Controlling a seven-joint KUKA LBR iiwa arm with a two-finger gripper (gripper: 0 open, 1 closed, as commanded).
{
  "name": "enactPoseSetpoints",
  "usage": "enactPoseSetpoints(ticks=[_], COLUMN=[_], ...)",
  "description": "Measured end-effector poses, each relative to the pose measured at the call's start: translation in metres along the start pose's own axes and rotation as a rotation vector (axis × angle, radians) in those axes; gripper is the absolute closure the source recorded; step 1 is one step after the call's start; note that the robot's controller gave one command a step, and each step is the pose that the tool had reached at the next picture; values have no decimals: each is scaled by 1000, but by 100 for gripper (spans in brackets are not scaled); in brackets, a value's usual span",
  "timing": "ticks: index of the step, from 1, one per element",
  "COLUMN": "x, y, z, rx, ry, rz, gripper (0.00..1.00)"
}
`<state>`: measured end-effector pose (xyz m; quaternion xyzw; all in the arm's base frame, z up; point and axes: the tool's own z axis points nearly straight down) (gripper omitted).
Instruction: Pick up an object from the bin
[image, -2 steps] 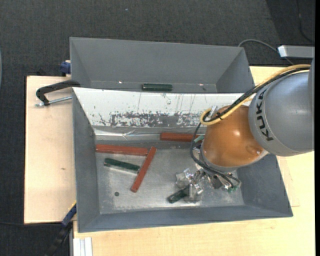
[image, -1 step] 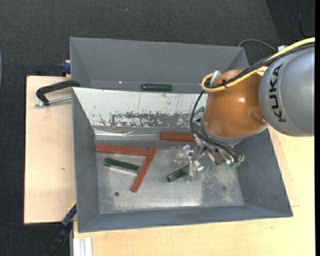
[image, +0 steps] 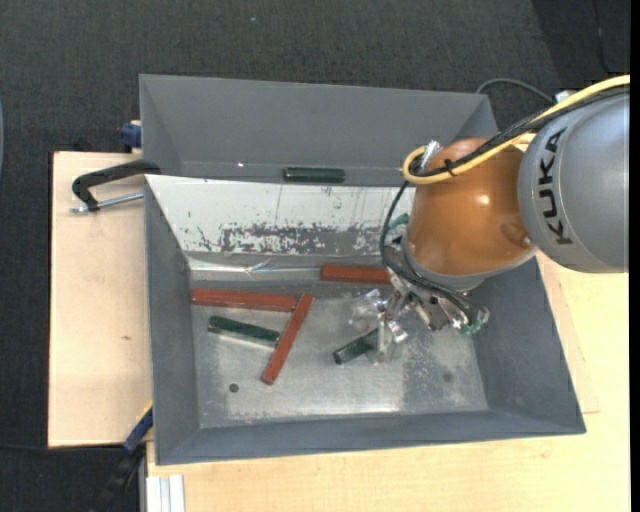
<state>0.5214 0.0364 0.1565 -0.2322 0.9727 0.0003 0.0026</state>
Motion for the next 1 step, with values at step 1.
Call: enactPoseSetpoints(ticks=[1], x=[-54], y=[13], z=[-76], rx=[0], ry=[-3], rz=[208], gripper=[100])
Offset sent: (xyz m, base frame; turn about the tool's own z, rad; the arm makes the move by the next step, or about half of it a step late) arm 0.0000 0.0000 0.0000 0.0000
